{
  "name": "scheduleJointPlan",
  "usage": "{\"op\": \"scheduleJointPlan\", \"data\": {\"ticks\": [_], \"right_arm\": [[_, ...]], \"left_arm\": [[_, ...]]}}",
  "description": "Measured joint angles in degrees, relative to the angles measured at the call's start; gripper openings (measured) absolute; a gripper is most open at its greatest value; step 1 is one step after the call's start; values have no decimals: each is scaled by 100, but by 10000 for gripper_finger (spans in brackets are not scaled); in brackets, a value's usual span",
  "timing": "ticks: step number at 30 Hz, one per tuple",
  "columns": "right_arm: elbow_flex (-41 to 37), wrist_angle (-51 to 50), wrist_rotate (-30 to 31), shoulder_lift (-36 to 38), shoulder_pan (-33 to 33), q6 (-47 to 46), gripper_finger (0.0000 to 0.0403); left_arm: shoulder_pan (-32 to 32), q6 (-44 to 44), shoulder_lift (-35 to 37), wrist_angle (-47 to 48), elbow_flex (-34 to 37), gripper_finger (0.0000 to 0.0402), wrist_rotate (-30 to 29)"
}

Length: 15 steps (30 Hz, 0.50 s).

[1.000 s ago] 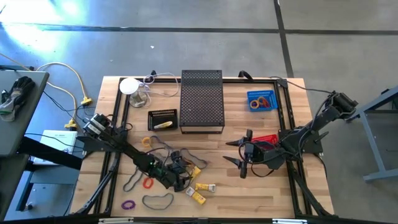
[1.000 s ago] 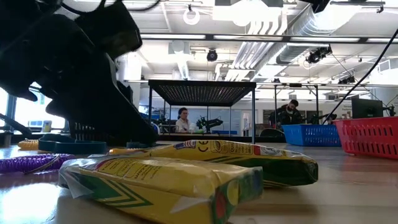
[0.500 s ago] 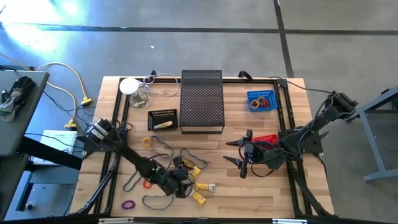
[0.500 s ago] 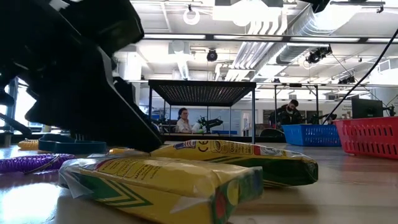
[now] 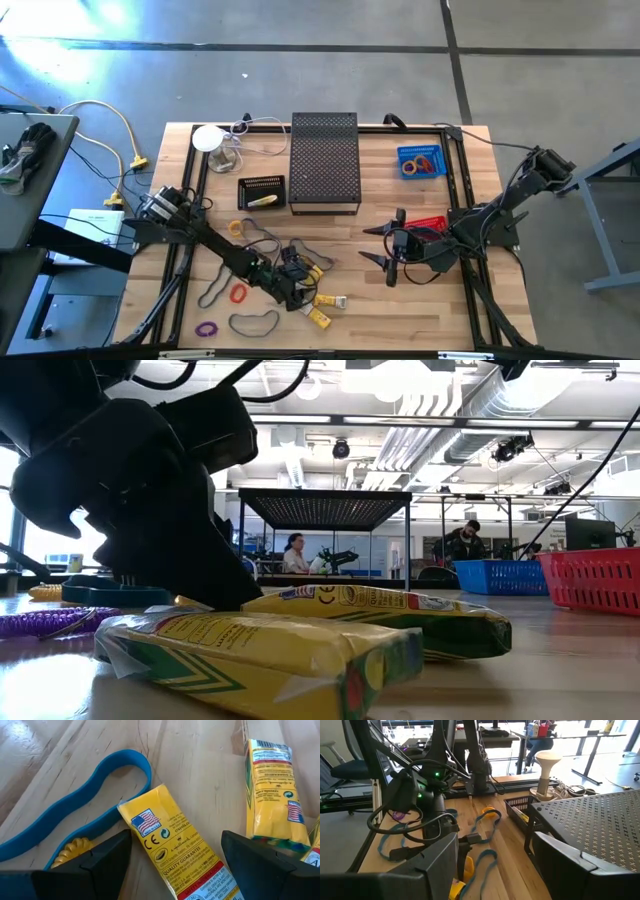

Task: Pick & Place Office Desk Supplies
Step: Put the yellow crayon box into the black bin

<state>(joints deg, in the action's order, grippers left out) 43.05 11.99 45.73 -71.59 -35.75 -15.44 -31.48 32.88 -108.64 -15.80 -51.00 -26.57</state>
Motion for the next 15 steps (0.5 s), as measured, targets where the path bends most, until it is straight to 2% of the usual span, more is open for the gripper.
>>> {"op": "scheduleJointPlan", "data": {"ticks": [10, 15], "right_arm": [[0, 0, -138, 0, 0, 0, 245], [0, 0, -389, 0, 2, 0, 245]], "left_arm": [[0, -178, 2, 99, 0, 296, -26], [0, -277, 70, 178, 2, 241, -42]]}}
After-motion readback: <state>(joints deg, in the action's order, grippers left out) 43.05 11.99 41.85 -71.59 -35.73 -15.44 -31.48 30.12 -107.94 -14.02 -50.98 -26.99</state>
